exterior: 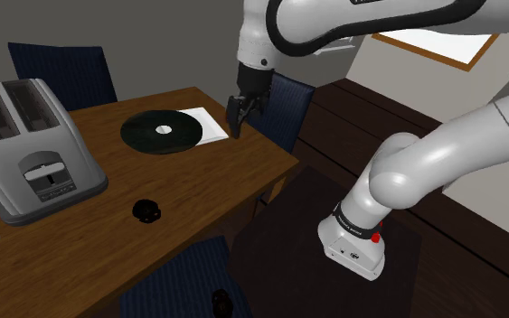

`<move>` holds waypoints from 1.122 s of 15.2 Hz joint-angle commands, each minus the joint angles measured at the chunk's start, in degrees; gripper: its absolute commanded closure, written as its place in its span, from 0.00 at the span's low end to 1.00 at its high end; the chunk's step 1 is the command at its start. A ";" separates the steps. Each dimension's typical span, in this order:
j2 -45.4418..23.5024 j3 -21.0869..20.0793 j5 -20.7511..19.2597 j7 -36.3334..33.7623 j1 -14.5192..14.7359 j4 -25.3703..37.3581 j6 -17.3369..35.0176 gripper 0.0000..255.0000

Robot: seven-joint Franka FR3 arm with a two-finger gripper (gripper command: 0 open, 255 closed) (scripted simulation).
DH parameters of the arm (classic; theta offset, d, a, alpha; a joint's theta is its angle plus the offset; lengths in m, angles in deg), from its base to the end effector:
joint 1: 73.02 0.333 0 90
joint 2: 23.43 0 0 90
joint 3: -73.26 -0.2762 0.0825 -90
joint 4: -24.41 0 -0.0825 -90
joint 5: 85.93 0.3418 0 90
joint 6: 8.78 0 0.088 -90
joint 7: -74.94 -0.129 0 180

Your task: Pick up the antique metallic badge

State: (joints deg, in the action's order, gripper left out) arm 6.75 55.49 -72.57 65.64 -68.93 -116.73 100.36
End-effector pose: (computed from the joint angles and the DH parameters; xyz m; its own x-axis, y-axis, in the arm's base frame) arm 0.3346 0.1575 0.4265 0.9938 0.0947 -0.0580 0.0916 -0.9944 -0.0535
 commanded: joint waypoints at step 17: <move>-42.13 -13.40 -18.41 -31.19 2.38 18.10 20.58 0.00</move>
State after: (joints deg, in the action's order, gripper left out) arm -32.80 42.12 -89.11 36.76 -67.37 -100.01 120.23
